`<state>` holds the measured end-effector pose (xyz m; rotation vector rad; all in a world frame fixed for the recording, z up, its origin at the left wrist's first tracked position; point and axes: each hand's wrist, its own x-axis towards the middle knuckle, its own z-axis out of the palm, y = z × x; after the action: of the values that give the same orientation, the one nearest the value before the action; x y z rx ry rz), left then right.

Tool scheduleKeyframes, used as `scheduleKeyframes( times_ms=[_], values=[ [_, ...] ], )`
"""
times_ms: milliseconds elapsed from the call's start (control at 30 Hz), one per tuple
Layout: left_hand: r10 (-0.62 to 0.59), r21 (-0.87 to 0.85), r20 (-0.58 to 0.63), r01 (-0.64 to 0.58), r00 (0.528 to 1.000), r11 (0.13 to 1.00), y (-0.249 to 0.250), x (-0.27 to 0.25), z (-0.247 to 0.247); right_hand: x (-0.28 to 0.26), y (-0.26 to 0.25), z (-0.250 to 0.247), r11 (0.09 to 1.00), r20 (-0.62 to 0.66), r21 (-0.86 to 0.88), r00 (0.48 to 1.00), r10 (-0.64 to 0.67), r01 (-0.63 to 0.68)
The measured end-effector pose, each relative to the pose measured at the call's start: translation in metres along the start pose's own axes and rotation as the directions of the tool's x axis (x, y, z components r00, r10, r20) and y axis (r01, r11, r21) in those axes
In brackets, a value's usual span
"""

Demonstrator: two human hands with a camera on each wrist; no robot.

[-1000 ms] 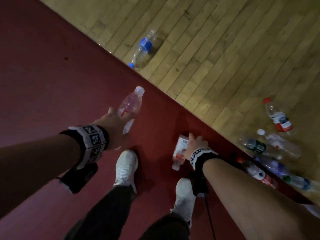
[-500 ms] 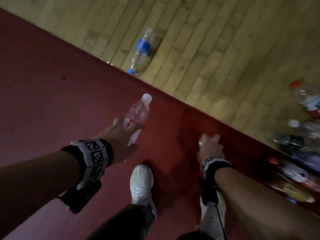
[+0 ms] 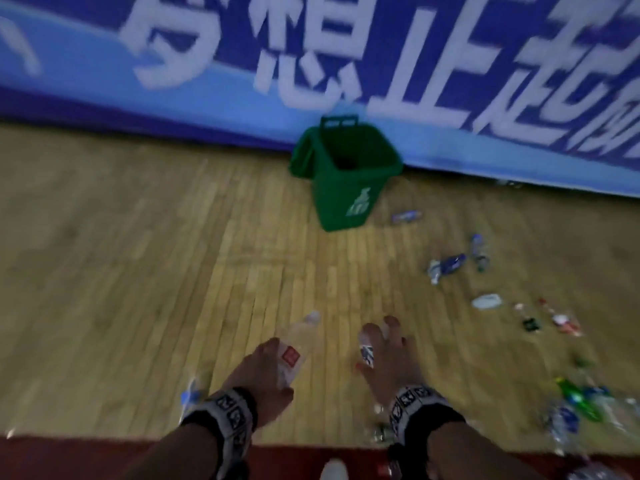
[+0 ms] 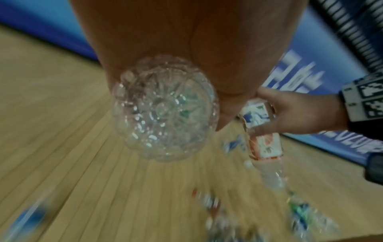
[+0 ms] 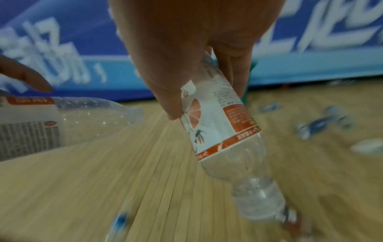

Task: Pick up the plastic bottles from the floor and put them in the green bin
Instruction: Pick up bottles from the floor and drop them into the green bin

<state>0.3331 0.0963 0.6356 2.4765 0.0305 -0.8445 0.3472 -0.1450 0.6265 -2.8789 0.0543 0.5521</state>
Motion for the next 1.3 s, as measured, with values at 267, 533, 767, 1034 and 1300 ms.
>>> scheduleKeyframes(
  times_ms=[267, 533, 767, 1034, 1300],
  values=[
    [0.066, 0.172, -0.093, -0.049, 0.993, 0.984, 0.119, 0.108, -0.178, 0.118, 0.032, -0.141, 0.988, -0.138, 0.153, 0.990, 0.027, -0.006],
    [-0.022, 0.118, -0.182, 0.044, 0.983, 0.992, 0.149, 0.205, -0.295, 0.270, 0.023, -0.231, 0.990, -0.100, 0.141, 0.995, 0.027, -0.012],
    [0.041, 0.115, -0.112, -0.028, 0.993, 0.993, 0.153, 0.375, -0.382, 0.441, -0.002, -0.275, 0.990, -0.125, 0.105, 0.987, 0.103, -0.090],
    [0.346, 0.342, -0.024, -0.318, 0.938, 0.884, 0.230, 0.582, -0.456, 0.561, 0.002, -0.329, 0.963, -0.151, 0.101, 0.953, 0.262, -0.248],
    [0.125, 0.366, 0.059, -0.138, 0.990, 0.920, 0.314, 0.749, -0.484, 0.688, 0.047, -0.342, 0.948, -0.166, 0.209, 0.946, 0.278, -0.242]
  ],
)
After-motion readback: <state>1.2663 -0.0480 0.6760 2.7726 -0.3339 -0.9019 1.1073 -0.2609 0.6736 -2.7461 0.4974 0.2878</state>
